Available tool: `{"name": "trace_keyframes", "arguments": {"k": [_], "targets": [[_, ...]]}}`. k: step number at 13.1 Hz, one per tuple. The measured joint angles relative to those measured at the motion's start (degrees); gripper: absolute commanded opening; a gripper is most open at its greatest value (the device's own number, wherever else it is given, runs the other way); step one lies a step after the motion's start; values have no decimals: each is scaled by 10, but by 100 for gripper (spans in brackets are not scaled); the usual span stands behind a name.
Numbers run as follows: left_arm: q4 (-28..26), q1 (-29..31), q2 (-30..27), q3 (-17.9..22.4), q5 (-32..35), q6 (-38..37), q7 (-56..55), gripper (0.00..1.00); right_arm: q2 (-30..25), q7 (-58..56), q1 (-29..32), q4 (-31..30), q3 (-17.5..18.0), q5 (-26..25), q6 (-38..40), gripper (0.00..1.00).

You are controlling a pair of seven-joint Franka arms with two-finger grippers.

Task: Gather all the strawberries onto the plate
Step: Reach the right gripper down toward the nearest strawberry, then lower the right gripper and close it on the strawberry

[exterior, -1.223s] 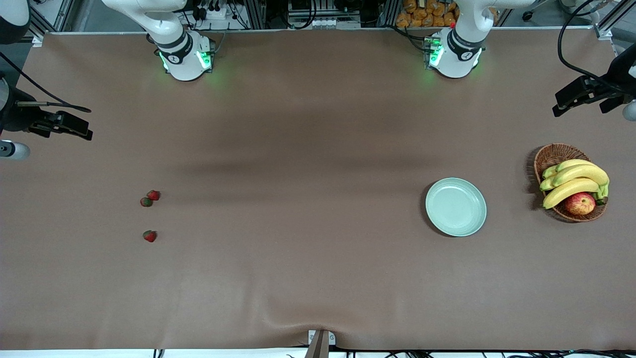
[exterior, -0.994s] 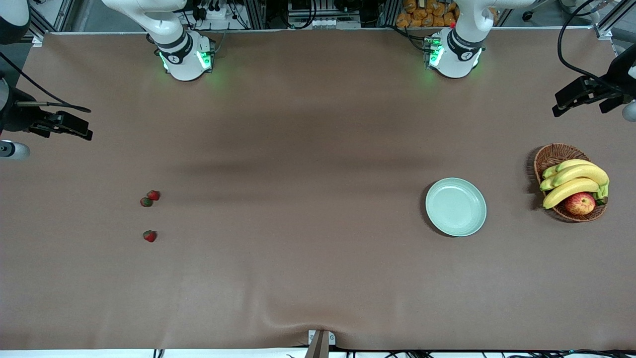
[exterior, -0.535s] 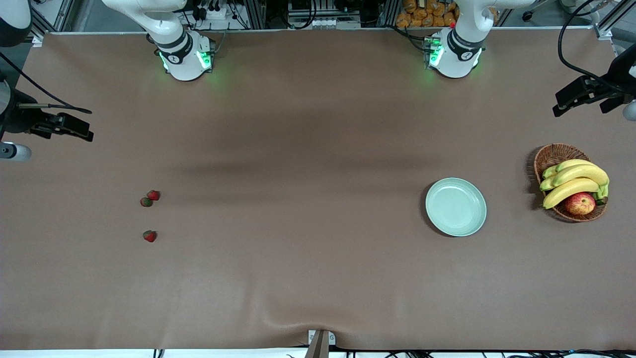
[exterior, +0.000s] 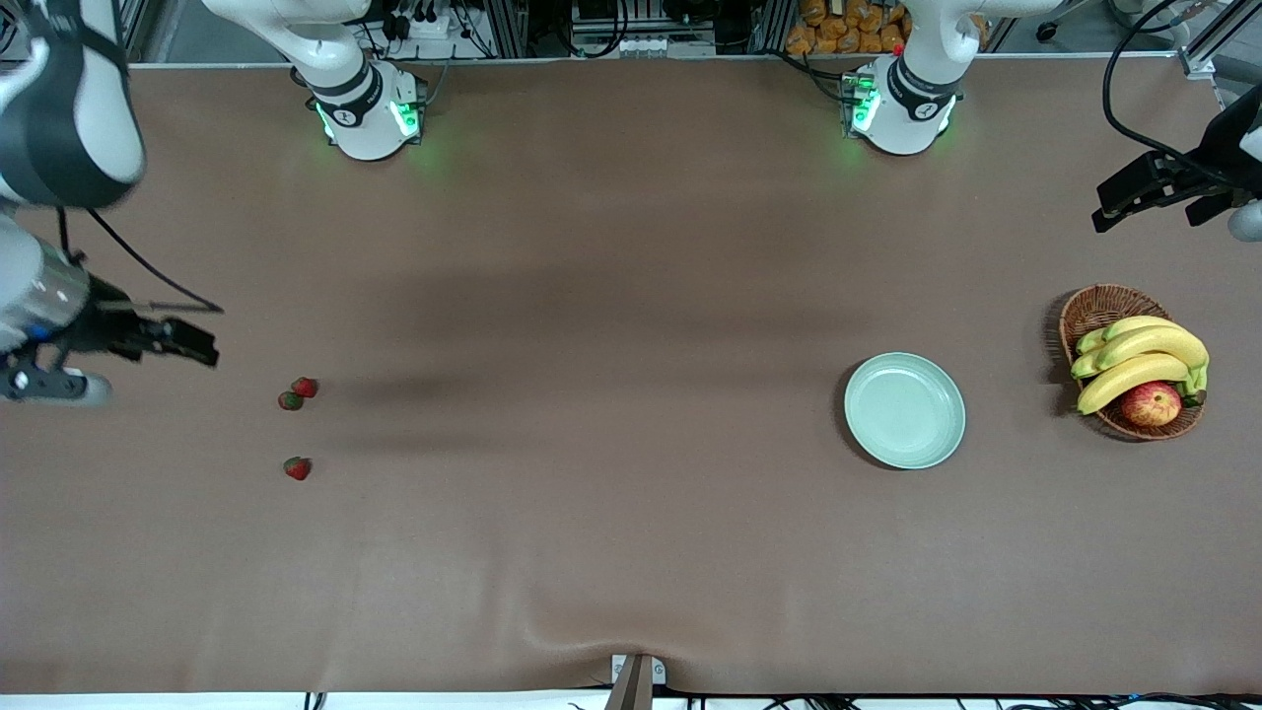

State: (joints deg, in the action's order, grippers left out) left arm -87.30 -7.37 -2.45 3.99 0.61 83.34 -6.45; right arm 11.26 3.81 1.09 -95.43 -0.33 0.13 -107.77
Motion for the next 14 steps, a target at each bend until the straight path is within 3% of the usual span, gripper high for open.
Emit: {"name": "trace_keyframes", "arguments": {"k": [8, 11, 13, 14], "targets": [[1, -3, 14, -13, 0, 8, 0, 100, 206, 0, 11, -23, -3, 0, -283, 100], [2, -3, 14, -22, 0, 8, 0, 100, 265, 0, 12, -21, -3, 0, -322, 100], [2, -3, 16, -24, 0, 9, 1, 100, 275, 0, 14, -18, -4, 0, -322, 100], [2, -3, 17, -28, 0, 9, 1, 100, 275, 0, 15, -18, -4, 0, -322, 95]]}}
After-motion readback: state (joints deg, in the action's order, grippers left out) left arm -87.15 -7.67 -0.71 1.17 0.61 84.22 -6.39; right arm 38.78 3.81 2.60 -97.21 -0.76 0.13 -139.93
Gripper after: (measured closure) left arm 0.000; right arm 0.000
